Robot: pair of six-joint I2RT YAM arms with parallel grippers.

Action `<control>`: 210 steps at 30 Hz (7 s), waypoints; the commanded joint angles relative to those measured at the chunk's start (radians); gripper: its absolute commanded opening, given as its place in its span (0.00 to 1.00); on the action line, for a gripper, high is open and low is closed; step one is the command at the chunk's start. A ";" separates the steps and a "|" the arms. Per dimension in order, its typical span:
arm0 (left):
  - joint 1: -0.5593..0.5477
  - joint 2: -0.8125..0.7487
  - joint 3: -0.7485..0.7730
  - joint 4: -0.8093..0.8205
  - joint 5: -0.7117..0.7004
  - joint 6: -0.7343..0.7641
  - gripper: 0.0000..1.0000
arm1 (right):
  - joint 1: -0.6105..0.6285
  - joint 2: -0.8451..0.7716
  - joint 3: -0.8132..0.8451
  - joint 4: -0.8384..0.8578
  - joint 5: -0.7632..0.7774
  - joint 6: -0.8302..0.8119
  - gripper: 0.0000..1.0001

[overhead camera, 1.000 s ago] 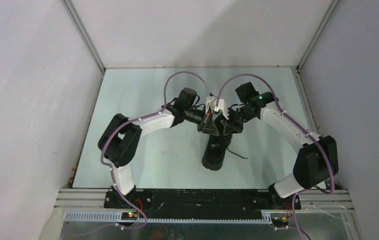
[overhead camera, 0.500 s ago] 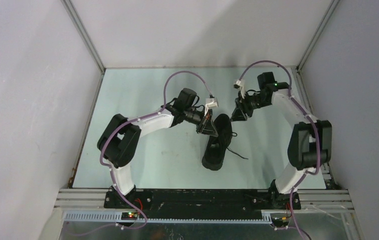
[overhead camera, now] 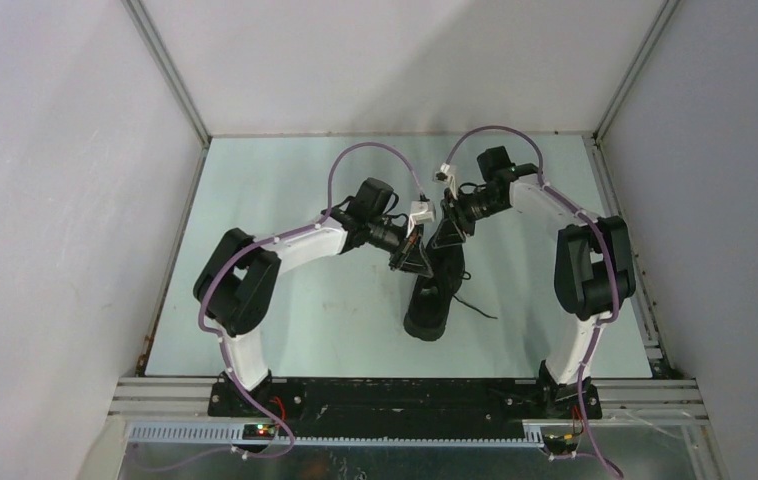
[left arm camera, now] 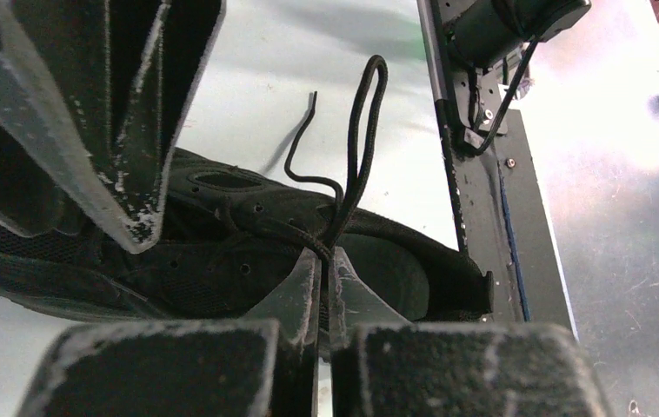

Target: Tie the shoes

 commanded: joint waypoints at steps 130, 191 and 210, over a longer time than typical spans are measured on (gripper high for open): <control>-0.427 -0.032 0.313 -0.420 -0.882 1.100 0.58 | -0.067 0.050 -0.049 -0.153 -0.275 -0.008 0.00; -0.155 -0.315 -0.163 -0.152 -0.885 0.405 0.00 | -0.236 -0.224 -0.280 -0.128 0.008 0.100 0.00; -0.080 -0.253 -0.202 -0.097 -1.043 0.312 0.00 | -0.316 -0.373 -0.406 -0.025 0.111 0.140 0.00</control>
